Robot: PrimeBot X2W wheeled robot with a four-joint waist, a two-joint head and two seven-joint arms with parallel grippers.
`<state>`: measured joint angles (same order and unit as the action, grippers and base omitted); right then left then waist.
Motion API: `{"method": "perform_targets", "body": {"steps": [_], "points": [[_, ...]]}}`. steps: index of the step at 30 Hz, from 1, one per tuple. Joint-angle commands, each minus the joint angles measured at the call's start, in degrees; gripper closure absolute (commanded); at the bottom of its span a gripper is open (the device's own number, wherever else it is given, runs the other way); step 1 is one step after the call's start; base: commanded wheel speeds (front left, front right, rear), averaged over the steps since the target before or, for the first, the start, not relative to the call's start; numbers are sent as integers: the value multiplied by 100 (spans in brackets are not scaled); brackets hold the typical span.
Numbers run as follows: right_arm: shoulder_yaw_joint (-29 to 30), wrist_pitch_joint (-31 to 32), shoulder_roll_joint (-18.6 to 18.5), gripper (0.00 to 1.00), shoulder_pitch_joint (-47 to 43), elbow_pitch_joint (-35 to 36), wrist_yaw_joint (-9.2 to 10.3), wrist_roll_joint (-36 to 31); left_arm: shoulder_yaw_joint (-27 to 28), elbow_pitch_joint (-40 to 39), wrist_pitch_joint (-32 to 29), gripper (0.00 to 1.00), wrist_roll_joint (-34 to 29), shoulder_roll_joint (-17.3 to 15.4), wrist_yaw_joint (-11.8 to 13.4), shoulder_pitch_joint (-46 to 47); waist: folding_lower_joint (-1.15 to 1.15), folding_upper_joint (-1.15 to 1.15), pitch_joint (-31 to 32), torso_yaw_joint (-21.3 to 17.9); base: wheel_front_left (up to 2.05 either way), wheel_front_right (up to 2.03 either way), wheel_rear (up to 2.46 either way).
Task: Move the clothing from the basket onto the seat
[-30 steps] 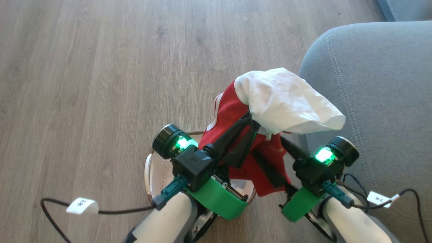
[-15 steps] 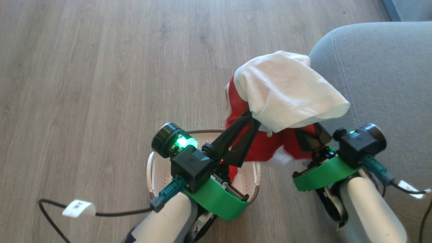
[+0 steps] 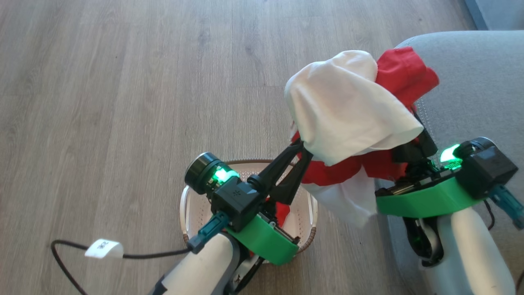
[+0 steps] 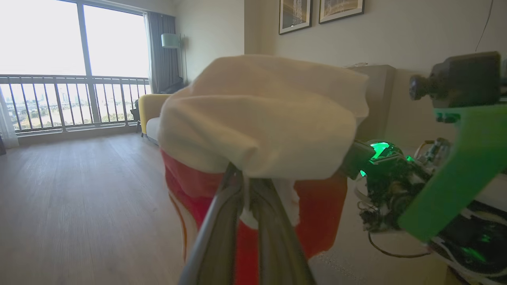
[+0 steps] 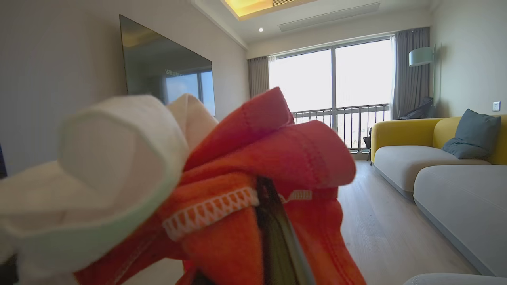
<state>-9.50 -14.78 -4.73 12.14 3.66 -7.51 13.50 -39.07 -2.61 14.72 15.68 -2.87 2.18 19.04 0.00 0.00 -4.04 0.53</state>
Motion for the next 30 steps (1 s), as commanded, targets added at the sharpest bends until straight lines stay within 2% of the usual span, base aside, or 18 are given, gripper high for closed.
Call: {"method": "perform_targets", "body": {"steps": [1,10,12,14,15,16,17,18,30], "points": [[-60,-22,92,100,106,293,2,58,157,-118,28,100,-23,0,5,167,0,0,2,3,0,0,0],[5,-22,151,100,85,520,2,115,113,290,28,100,52,0,-45,116,0,0,8,-20,0,0,0],[4,-22,156,100,80,538,2,122,107,381,28,58,68,0,-42,116,0,0,11,-31,0,0,0],[3,-22,160,100,79,551,2,119,96,471,28,51,65,0,-46,125,0,0,10,-45,0,0,0],[1,-22,161,100,81,558,2,116,97,497,28,40,61,0,-38,130,0,0,6,-51,0,0,0],[0,-22,162,100,89,579,2,104,98,525,28,26,55,0,-27,135,0,0,0,-56,0,0,0],[3,-22,161,100,93,601,2,83,96,553,28,3,41,0,-17,141,0,0,-1,-61,0,0,0],[8,-22,158,100,91,615,2,63,80,604,28,0,54,0,-27,133,0,0,1,-67,0,0,0],[586,-22,177,100,129,694,2,68,165,1213,28,0,-203,0,-67,-68,0,0,71,-100,0,0,0]]}}
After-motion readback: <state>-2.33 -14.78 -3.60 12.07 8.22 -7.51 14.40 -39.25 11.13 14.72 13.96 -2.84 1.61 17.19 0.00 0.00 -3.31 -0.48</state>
